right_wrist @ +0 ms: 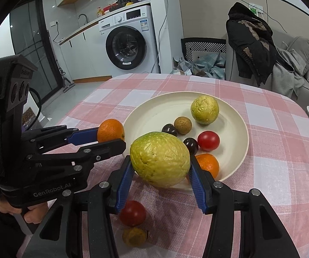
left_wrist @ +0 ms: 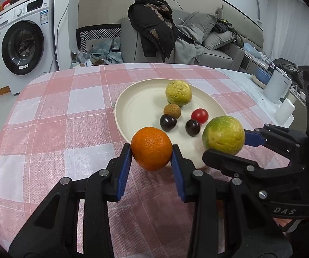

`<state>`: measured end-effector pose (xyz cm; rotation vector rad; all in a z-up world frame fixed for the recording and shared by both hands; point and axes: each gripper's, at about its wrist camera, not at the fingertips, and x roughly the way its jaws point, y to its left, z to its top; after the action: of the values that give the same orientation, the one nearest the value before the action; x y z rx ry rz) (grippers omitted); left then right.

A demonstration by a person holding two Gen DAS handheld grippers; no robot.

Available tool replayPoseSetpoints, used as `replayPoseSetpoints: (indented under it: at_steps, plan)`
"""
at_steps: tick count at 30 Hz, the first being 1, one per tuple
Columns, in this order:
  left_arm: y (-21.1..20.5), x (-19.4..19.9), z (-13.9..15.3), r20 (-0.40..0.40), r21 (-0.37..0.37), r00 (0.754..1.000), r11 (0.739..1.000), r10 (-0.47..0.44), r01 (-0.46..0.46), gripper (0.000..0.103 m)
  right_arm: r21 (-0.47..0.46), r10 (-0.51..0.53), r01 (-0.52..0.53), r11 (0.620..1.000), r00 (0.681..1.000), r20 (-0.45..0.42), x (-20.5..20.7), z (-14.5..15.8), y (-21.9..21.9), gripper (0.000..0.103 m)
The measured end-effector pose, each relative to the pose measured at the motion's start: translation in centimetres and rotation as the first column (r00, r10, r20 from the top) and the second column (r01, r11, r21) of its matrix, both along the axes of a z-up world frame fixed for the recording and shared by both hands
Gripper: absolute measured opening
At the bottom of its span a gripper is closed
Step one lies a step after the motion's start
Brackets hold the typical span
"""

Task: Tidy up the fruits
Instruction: 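Carry the yellow-green fruit and the mandarin over the cream plate, then open both grippers to release the fruits onto the plate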

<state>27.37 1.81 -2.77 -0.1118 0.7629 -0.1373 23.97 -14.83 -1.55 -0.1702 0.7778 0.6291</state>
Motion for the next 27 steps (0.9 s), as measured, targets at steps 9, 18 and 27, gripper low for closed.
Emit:
replayPoseSetpoints:
  at_steps: [9, 18, 27]
  plan:
    - [0.0, 2.1, -0.6, 0.001, 0.006, 1.000, 1.000, -0.004, 0.004, 0.033, -0.001, 0.014, -0.014, 1.000, 1.000, -0.008, 1.1, -0.5, 0.4, 0.052]
    - [-0.7, 2.5, -0.9, 0.011, 0.053, 1.000, 0.999, -0.009, 0.008, 0.034, -0.007, 0.027, -0.027, 1.000, 1.000, 0.000, 1.2, -0.8, 0.7, 0.052]
    - [-0.1, 2.4, -1.0, -0.005, 0.044, 1.000, 0.999, 0.009, -0.009, 0.034, -0.032, 0.029, -0.029, 0.999, 0.999, 0.022, 0.8, -0.8, 0.8, 0.053]
